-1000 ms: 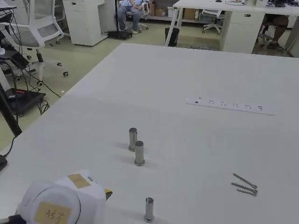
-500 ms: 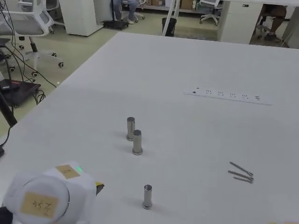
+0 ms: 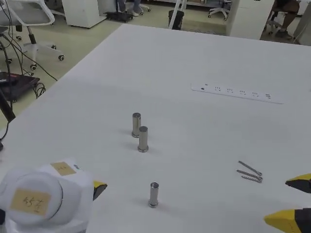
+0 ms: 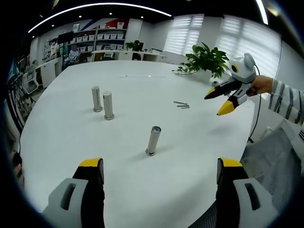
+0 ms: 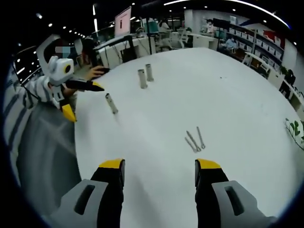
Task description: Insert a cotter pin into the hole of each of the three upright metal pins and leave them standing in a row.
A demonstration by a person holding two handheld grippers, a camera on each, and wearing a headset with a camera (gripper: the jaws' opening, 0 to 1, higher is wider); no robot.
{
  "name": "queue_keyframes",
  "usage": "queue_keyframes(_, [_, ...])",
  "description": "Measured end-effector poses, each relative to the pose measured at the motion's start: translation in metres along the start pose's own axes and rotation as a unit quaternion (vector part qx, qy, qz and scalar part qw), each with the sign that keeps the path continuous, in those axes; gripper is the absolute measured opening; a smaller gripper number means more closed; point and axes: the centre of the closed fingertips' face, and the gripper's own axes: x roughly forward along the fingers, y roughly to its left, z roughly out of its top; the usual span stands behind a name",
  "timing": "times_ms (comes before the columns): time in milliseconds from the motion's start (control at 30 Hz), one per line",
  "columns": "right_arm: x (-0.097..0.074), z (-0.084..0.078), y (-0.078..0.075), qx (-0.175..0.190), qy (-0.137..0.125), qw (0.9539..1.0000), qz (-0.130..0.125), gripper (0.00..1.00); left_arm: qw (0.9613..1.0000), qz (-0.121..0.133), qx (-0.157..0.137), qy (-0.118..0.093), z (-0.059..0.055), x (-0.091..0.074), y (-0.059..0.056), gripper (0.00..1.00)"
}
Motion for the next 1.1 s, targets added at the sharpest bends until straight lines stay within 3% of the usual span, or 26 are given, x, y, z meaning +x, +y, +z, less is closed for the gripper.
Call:
queue_keyframes(233, [0.018,-0.001,0.004,-0.011,0.026,0.9990,0.035,0.61,0.9999,-0.001,-0.008,-0.012,0.003,-0.003,0.000,1.00])
queue_keyframes(300, [0.022,-0.002,0.005,-0.035,0.034,0.9979,0.043,0.61,0.9998,-0.003,-0.011,-0.013,0.003,-0.003,0.000,1.00])
queue_keyframes(433, [0.031,-0.004,0.006,-0.048,0.050,0.9960,0.056,0.60,0.9999,-0.002,-0.007,-0.008,0.001,-0.003,0.001,1.00])
queue_keyframes(600, [0.038,-0.009,0.003,-0.079,0.078,0.9915,0.068,0.60,0.9999,-0.002,-0.009,-0.008,0.000,-0.005,0.001,1.00])
queue_keyframes(933, [0.045,-0.008,-0.001,-0.113,0.092,0.9857,0.084,0.58,0.9997,-0.007,-0.021,-0.009,-0.002,-0.008,0.000,1.00])
queue_keyframes(1100, [0.044,-0.012,-0.006,-0.146,0.110,0.9790,0.090,0.57,0.9998,-0.008,-0.020,-0.002,-0.004,-0.009,0.000,1.00])
